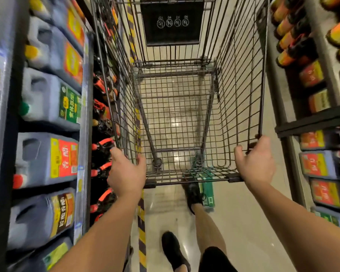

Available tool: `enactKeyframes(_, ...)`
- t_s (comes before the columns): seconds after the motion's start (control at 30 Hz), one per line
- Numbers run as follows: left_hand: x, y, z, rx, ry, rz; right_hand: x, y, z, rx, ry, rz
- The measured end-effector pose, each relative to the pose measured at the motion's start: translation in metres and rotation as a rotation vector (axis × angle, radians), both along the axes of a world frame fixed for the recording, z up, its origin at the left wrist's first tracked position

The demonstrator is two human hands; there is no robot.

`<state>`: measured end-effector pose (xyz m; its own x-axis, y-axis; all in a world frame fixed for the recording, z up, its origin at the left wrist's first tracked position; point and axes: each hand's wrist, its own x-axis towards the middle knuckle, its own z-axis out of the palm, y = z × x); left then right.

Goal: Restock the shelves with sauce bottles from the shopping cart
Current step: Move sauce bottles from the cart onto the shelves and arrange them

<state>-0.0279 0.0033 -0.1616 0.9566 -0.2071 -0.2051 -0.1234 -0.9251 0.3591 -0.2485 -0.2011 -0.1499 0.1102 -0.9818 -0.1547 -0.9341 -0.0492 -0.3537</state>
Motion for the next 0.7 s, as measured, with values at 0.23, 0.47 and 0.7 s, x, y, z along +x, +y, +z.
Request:
enactKeyframes(0.23, 0.042, -0.051, -0.002, -0.031, -0.006, 0.033, 0.047, -0.056, 0.002, 0.005, 0.016, 0.000)
enactKeyframes(0.47, 0.061, -0.073, -0.002, 0.024, -0.026, 0.056, 0.068, -0.082, 0.001, 0.062, 0.020, -0.002)
enactKeyframes(0.7, 0.078, -0.073, 0.012, -0.034, 0.090, 0.035, 0.078, -0.085, 0.013, 0.163, -0.016, 0.028)
